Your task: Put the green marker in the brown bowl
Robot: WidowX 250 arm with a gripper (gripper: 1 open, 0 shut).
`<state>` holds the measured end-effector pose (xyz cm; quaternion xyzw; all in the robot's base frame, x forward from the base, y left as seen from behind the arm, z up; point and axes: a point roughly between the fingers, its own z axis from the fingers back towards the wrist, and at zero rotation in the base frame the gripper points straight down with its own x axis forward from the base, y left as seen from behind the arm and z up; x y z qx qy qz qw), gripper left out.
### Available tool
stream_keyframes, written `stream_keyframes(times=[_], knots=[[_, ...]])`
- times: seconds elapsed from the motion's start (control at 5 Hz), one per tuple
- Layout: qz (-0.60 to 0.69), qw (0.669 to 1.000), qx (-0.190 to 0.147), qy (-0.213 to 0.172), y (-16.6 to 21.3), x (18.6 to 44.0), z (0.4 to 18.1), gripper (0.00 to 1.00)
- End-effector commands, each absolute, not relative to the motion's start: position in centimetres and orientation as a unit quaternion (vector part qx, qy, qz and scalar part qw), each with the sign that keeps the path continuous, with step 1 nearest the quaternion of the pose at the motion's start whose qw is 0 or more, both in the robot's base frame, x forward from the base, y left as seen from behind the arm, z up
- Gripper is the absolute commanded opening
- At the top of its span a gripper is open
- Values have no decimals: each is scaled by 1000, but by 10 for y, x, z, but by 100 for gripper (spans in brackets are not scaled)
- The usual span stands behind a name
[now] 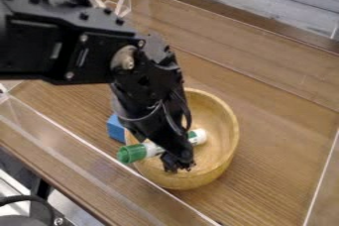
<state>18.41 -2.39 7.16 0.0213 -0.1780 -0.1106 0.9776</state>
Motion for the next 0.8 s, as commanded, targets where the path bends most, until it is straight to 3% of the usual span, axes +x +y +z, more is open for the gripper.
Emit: stream_keyframes(times=[0.0,0.2,0.6], knots=[[-105,976,19,-189,-23,190,71,100],[-103,976,17,-191,-23,190,67,0],[-97,976,9,-194,-21,192,65,0]])
